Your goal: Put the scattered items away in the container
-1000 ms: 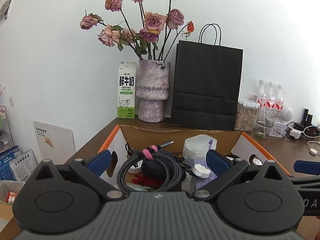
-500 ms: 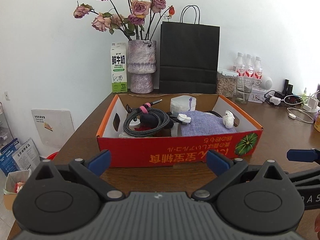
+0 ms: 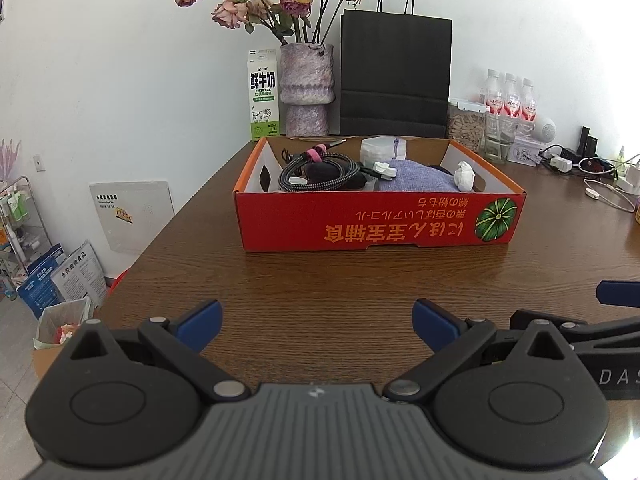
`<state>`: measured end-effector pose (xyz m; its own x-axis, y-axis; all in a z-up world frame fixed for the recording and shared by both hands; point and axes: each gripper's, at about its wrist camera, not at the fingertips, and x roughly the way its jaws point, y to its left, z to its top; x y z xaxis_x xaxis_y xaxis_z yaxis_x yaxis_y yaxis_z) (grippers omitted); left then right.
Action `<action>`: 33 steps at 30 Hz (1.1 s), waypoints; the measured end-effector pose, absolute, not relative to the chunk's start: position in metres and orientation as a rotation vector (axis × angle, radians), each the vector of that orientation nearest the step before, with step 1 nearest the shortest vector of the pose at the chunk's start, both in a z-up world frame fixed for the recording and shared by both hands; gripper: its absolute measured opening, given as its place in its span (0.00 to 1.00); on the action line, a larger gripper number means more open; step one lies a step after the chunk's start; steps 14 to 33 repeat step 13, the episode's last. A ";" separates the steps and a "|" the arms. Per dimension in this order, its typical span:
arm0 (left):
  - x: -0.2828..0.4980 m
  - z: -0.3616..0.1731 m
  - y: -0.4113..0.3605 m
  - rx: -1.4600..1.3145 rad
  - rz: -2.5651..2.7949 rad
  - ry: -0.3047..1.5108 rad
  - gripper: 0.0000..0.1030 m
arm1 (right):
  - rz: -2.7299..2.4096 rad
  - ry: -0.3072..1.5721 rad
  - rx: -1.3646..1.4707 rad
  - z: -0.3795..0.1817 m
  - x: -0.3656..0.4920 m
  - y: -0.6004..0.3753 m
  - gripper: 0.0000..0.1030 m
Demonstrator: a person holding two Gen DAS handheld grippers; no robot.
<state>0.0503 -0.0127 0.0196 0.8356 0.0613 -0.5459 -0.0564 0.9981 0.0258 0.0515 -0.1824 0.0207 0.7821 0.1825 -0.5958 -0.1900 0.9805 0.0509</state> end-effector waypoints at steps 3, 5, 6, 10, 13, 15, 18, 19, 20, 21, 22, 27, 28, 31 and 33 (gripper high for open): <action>0.051 0.019 -0.014 0.017 0.066 0.578 1.00 | 0.197 0.652 -0.010 0.018 0.052 -0.182 1.00; 0.051 0.018 -0.014 0.019 0.066 0.580 1.00 | 0.193 0.651 -0.012 0.017 0.052 -0.183 1.00; 0.051 0.018 -0.014 0.018 0.066 0.581 1.00 | 0.191 0.651 -0.013 0.017 0.052 -0.182 1.00; 0.050 0.016 -0.013 0.013 0.054 0.572 1.00 | 0.188 0.654 -0.016 0.016 0.053 -0.182 1.00; 0.050 0.015 -0.013 0.005 0.056 0.580 1.00 | 0.190 0.655 -0.016 0.016 0.052 -0.182 1.00; 0.050 0.015 -0.013 0.005 0.056 0.580 1.00 | 0.190 0.655 -0.016 0.016 0.052 -0.182 1.00; 0.050 0.015 -0.013 0.005 0.056 0.580 1.00 | 0.190 0.655 -0.016 0.016 0.052 -0.182 1.00; 0.050 0.015 -0.013 0.005 0.056 0.580 1.00 | 0.190 0.655 -0.016 0.016 0.052 -0.182 1.00; 0.050 0.015 -0.013 0.005 0.056 0.580 1.00 | 0.190 0.655 -0.016 0.016 0.052 -0.182 1.00; 0.050 0.015 -0.013 0.005 0.056 0.580 1.00 | 0.190 0.655 -0.016 0.016 0.052 -0.182 1.00; 0.050 0.015 -0.013 0.005 0.056 0.580 1.00 | 0.190 0.655 -0.016 0.016 0.052 -0.182 1.00; 0.050 0.015 -0.013 0.005 0.056 0.580 1.00 | 0.190 0.655 -0.016 0.016 0.052 -0.182 1.00; 0.050 0.015 -0.013 0.005 0.056 0.580 1.00 | 0.190 0.655 -0.016 0.016 0.052 -0.182 1.00; 0.050 0.015 -0.013 0.005 0.056 0.580 1.00 | 0.190 0.655 -0.016 0.016 0.052 -0.182 1.00; 0.050 0.015 -0.013 0.005 0.056 0.580 1.00 | 0.190 0.655 -0.016 0.016 0.052 -0.182 1.00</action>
